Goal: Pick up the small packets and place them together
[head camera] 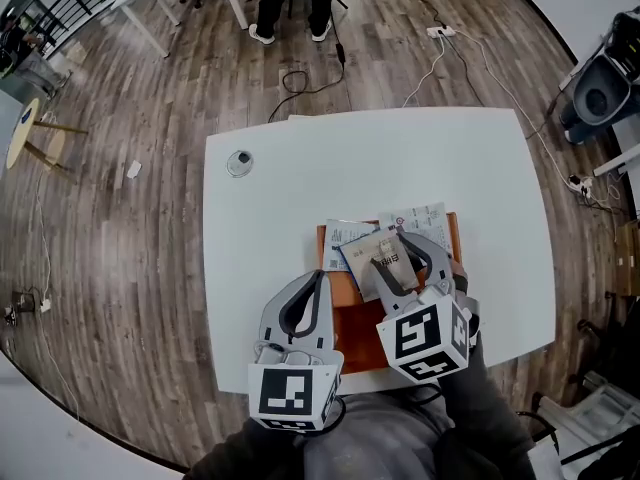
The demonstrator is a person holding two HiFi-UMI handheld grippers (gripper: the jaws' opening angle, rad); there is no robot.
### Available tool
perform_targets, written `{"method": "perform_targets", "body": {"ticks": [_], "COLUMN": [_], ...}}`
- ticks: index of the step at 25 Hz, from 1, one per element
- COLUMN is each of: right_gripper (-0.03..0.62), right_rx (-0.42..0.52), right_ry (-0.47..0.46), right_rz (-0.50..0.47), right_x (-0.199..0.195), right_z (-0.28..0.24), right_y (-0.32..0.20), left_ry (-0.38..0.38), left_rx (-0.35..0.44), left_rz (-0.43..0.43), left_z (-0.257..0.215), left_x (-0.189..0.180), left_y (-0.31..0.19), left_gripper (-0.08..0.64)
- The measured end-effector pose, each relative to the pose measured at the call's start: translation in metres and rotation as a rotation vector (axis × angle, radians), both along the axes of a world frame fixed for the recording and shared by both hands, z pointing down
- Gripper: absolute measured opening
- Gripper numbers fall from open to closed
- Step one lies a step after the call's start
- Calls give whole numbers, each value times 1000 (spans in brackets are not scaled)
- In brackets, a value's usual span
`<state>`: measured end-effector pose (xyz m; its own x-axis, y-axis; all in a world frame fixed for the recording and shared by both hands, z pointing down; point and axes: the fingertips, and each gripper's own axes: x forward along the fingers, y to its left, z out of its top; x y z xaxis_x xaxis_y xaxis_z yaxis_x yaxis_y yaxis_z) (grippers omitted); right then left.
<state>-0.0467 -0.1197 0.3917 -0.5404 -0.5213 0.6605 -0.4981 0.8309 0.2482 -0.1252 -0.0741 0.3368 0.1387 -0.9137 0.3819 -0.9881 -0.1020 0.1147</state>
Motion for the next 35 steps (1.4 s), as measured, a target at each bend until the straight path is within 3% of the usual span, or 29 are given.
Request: {"method": "perform_targets", "body": {"ticks": [11, 20, 26, 35], "right_gripper": [201, 201, 201, 201], "right_rx": [30, 46, 9, -117], "right_ry": [-7, 0, 25, 94], "right_rz": [42, 129, 200, 265], "right_x": [9, 34, 58, 78], "right_z": [-9, -15, 3, 56], "right_y": [7, 31, 63, 103], "left_ry": [9, 21, 37, 48], "left_rx": [16, 16, -5, -51], "left_rz": [19, 101, 176, 246], "left_z": [-3, -4, 8, 30], "left_x": [3, 23, 41, 51], "left_y": [9, 26, 44, 59], "left_gripper": [-3, -3, -3, -3]}}
